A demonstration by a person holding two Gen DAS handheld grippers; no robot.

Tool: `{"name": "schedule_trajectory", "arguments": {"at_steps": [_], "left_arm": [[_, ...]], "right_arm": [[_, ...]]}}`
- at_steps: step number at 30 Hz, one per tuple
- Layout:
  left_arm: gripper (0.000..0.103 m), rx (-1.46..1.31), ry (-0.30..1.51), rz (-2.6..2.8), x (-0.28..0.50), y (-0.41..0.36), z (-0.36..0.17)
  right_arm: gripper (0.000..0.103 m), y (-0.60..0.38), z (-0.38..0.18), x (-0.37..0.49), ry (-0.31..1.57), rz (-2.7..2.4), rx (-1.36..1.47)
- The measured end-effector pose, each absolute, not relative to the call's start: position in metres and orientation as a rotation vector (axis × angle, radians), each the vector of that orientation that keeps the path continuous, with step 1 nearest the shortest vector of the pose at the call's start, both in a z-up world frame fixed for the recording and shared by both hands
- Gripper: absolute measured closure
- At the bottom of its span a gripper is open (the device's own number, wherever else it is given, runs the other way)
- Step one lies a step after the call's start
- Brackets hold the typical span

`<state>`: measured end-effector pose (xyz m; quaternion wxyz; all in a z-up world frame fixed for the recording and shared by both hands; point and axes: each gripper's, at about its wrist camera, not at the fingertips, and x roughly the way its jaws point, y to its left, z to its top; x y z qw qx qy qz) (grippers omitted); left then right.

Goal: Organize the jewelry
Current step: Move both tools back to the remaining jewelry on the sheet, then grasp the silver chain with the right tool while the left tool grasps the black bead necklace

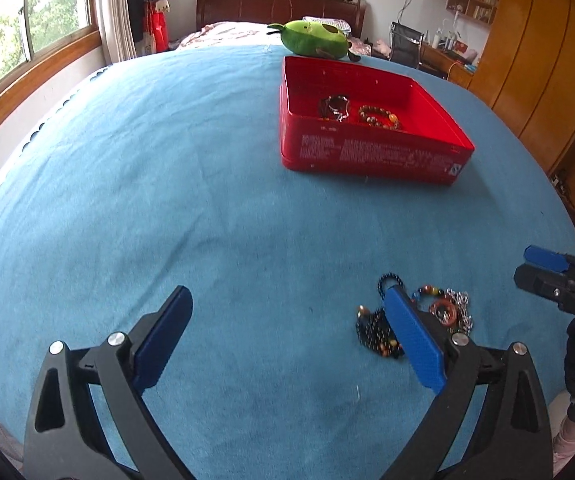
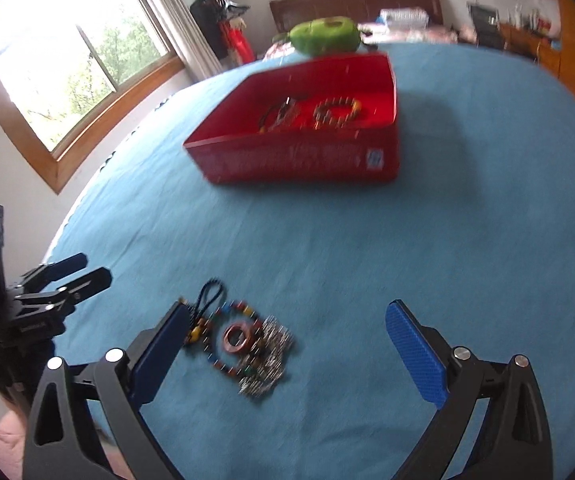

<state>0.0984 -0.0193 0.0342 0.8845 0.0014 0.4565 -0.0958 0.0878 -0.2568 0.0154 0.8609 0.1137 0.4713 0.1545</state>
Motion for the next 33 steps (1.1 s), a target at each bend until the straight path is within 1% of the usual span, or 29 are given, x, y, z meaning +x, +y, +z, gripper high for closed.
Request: {"name": "schedule_trajectory", "arguments": {"at_steps": [2, 3, 5, 6, 8, 13, 17, 21, 25, 27, 28, 33], "left_arm": [[0.007, 0.007, 0.969, -0.203, 0.094, -0.021, 0.031], [0.007, 0.011, 0.979, -0.201, 0.092, -0.022, 0.029], [0.007, 0.012, 0.991, -0.207, 0.088, -0.023, 0.027], [0.007, 0.015, 0.995, -0.208, 0.086, -0.024, 0.026], [0.007, 0.020, 1.003, -0.205, 0.084, -0.026, 0.024], [0.007, 0.001, 1.021, -0.207, 0.081, -0.026, 0.020], [0.007, -0.005, 1.026, -0.207, 0.079, -0.025, 0.019], [0.007, -0.010, 1.029, -0.203, 0.080, -0.025, 0.017], [0.007, -0.014, 1.052, -0.218, 0.082, -0.028, 0.012], [0.007, -0.010, 1.057, -0.224, 0.082, -0.030, 0.011], [0.007, -0.010, 1.059, -0.227, 0.083, -0.030, 0.010], [0.007, -0.018, 1.064, -0.225, 0.084, -0.030, 0.008]], "right_arm": [[0.023, -0.252, 0.006, 0.083, 1.030, 0.353, 0.239], [0.026, -0.250, 0.003, 0.083, 1.042, 0.356, 0.231], [0.041, -0.247, -0.006, 0.081, 1.076, 0.358, 0.216], [0.044, -0.247, -0.009, 0.082, 1.090, 0.363, 0.222], [0.057, -0.248, -0.015, 0.081, 1.118, 0.381, 0.247], [0.069, -0.247, -0.023, 0.090, 1.147, 0.376, 0.239], [0.070, -0.239, -0.030, 0.094, 1.179, 0.382, 0.218], [0.070, -0.233, -0.032, 0.097, 1.171, 0.381, 0.178], [0.087, -0.219, -0.033, 0.096, 1.162, 0.405, 0.127], [0.090, -0.220, -0.033, 0.095, 1.163, 0.412, 0.134], [0.094, -0.221, -0.033, 0.094, 1.165, 0.421, 0.153], [0.095, -0.237, -0.022, 0.083, 1.131, 0.450, 0.218]]}}
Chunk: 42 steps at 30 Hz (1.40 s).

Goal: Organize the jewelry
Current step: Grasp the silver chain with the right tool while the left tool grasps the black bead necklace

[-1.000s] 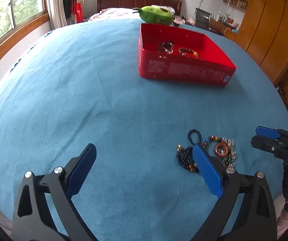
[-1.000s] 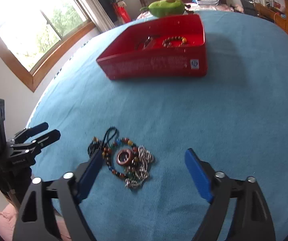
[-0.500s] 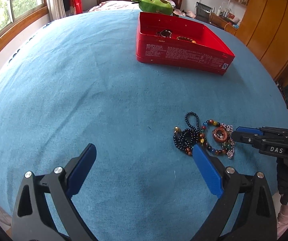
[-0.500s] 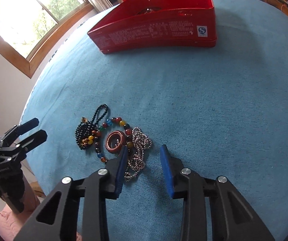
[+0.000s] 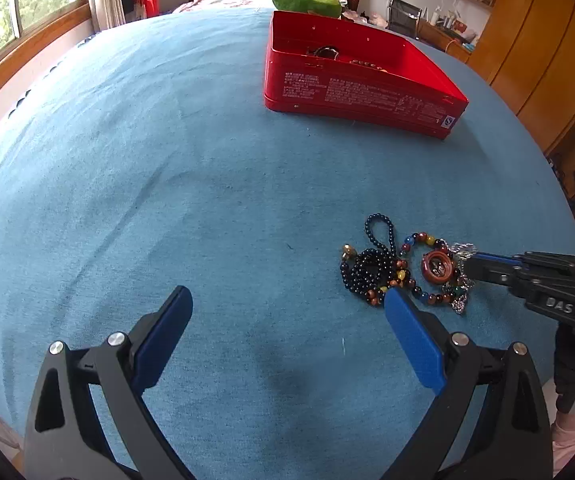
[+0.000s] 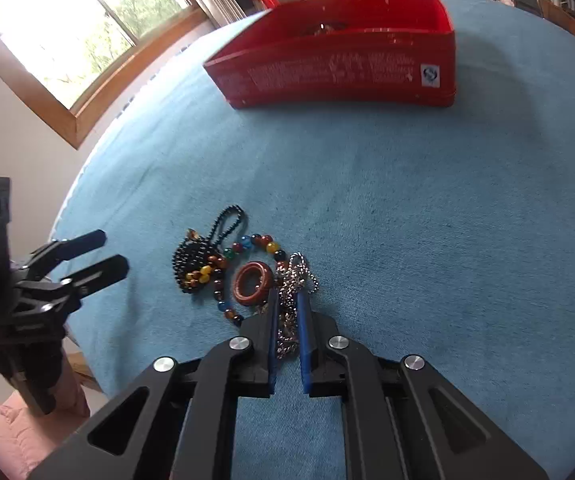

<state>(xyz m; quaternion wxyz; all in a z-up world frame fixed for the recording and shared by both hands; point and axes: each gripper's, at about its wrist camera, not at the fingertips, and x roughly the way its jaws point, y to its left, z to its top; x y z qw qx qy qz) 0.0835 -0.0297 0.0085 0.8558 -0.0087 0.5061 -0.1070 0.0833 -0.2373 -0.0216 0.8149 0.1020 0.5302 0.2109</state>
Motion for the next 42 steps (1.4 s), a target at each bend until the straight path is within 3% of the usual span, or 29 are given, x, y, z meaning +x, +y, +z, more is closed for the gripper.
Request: {"name": "schedule_trajectory", "arguments": {"at_steps": [14, 23, 34, 37, 39, 40, 42], "left_arm": [[0.007, -0.024, 1.092, -0.251, 0.089, -0.040, 0.003], [0.007, -0.025, 1.104, -0.265, 0.094, -0.046, 0.001], [0.007, -0.024, 1.127, -0.288, 0.097, -0.054, -0.004], [0.007, -0.042, 1.144, -0.292, 0.099, -0.053, -0.007], [0.007, -0.055, 1.150, -0.292, 0.100, -0.053, -0.008], [0.007, -0.060, 1.154, -0.295, 0.102, -0.053, -0.008], [0.007, -0.051, 1.156, -0.300, 0.103, -0.056, -0.009]], "right_arm": [[0.095, -0.285, 0.036, 0.058, 0.961, 0.442, 0.309], [0.095, -0.305, 0.045, 0.057, 0.921, 0.372, 0.330], [0.094, -0.291, -0.014, 0.075, 1.114, 0.351, 0.298], [0.090, -0.290, -0.020, 0.075, 1.126, 0.339, 0.285], [0.083, -0.288, -0.020, 0.074, 1.124, 0.325, 0.260], [0.074, -0.288, -0.020, 0.074, 1.122, 0.322, 0.255], [0.072, -0.288, -0.020, 0.072, 1.120, 0.319, 0.252]]}}
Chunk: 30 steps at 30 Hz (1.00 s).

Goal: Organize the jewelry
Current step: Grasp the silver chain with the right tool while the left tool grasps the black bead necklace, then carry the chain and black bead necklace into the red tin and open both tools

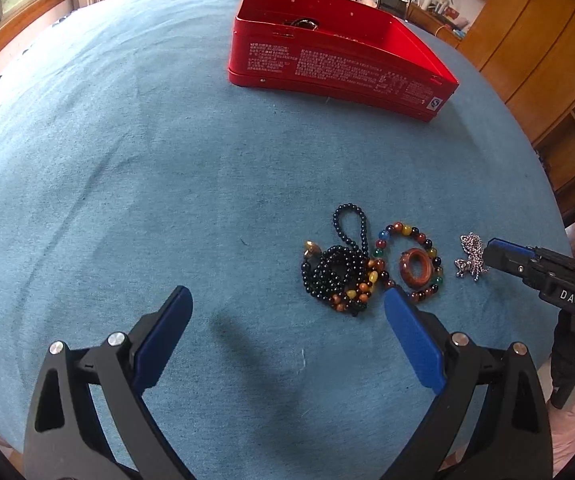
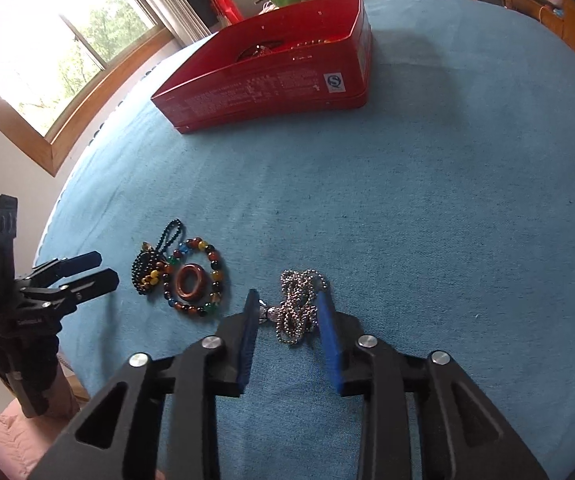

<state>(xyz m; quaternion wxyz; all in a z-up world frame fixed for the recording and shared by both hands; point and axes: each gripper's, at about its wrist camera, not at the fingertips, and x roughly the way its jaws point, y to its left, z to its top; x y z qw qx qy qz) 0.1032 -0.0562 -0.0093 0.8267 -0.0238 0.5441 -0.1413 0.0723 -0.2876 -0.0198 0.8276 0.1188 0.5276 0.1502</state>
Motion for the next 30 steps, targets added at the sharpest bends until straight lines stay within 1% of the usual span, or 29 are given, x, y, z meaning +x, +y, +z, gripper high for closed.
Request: {"name": "schedule_trajectory", "arguments": {"at_steps": [13, 14, 15, 17, 19, 20, 21, 23, 24, 26, 30], "left_arm": [[0.008, 0.072, 1.168, -0.314, 0.110, -0.085, -0.028], [0.011, 0.094, 1.161, -0.303, 0.113, -0.089, -0.030], [0.015, 0.117, 1.155, -0.292, 0.114, -0.092, -0.031], [0.019, 0.175, 1.133, -0.277, 0.119, -0.101, -0.034], [0.027, 0.180, 1.121, -0.287, 0.124, -0.104, -0.033], [0.040, 0.176, 1.117, -0.284, 0.127, -0.104, -0.031], [0.058, 0.165, 1.110, -0.274, 0.131, -0.102, -0.029], [0.074, 0.131, 1.111, -0.267, 0.140, -0.093, -0.027], [0.074, 0.115, 1.116, -0.276, 0.144, -0.090, -0.026], [0.076, 0.090, 1.118, -0.299, 0.146, -0.085, -0.025], [0.077, 0.085, 1.113, -0.298, 0.142, -0.078, -0.024]], "right_arm": [[0.072, -0.294, -0.028, 0.080, 1.145, 0.316, 0.292], [0.072, -0.294, -0.027, 0.080, 1.145, 0.317, 0.293], [0.072, -0.293, -0.027, 0.081, 1.145, 0.317, 0.293], [0.072, -0.293, -0.027, 0.080, 1.145, 0.317, 0.294], [0.072, -0.294, -0.028, 0.081, 1.148, 0.318, 0.300], [0.072, -0.294, -0.028, 0.081, 1.149, 0.318, 0.303], [0.072, -0.294, -0.028, 0.082, 1.150, 0.319, 0.306], [0.072, -0.294, -0.027, 0.082, 1.153, 0.322, 0.312], [0.072, -0.294, -0.028, 0.082, 1.156, 0.323, 0.313], [0.060, -0.295, -0.028, 0.083, 1.167, 0.323, 0.325], [0.060, -0.293, -0.028, 0.080, 1.180, 0.308, 0.293]]}}
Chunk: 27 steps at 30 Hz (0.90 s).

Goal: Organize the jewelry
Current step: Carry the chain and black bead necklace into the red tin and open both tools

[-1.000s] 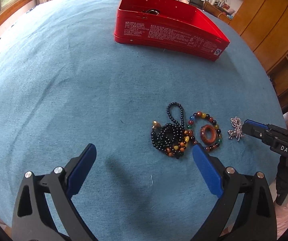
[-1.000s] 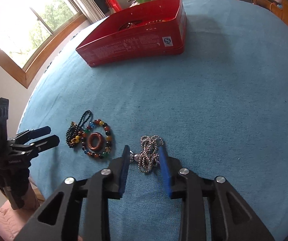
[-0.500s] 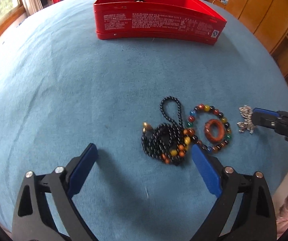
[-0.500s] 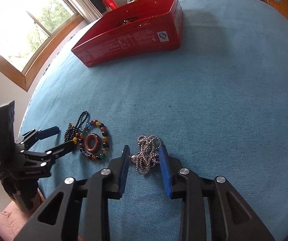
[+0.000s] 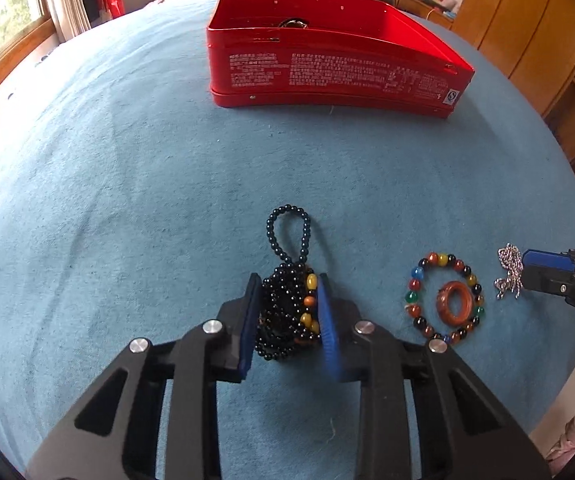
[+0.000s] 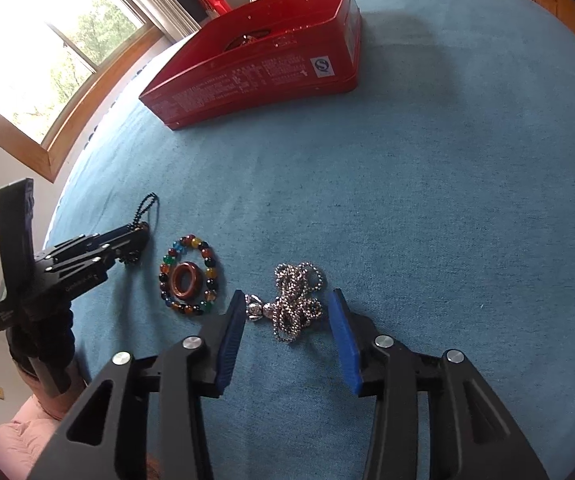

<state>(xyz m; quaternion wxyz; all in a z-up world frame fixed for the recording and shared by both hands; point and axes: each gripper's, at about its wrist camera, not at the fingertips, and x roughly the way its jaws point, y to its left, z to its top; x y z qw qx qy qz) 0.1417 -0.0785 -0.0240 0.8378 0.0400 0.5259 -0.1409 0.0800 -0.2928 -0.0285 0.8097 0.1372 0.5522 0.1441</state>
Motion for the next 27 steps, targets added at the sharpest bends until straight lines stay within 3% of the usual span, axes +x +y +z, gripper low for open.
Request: {"name": "schedule_trajectory", "arguments": {"at_steps": [10, 15, 16, 19, 21, 22, 27], "left_arm": [[0.075, 0.108, 1.121, -0.280, 0.135, -0.075, -0.027], [0.075, 0.120, 1.113, -0.269, 0.134, -0.081, -0.027], [0.076, 0.122, 1.110, -0.266, 0.134, -0.081, -0.027], [0.077, 0.111, 1.112, -0.269, 0.135, -0.089, -0.028], [0.079, 0.092, 1.119, -0.279, 0.133, -0.086, -0.027], [0.079, 0.077, 1.125, -0.292, 0.133, -0.085, -0.026], [0.081, 0.042, 1.117, -0.335, 0.130, -0.081, -0.019]], "right_arm": [[0.054, -0.255, -0.034, 0.080, 1.191, 0.311, 0.113], [0.063, -0.236, -0.034, 0.074, 1.156, 0.285, -0.017], [0.070, -0.235, -0.034, 0.073, 1.152, 0.287, -0.019], [0.070, -0.239, -0.034, 0.074, 1.152, 0.298, 0.019], [0.092, -0.246, -0.033, 0.075, 1.145, 0.318, 0.073], [0.095, -0.254, -0.031, 0.075, 1.147, 0.345, 0.115], [0.095, -0.267, -0.018, 0.079, 1.122, 0.390, 0.220]]}}
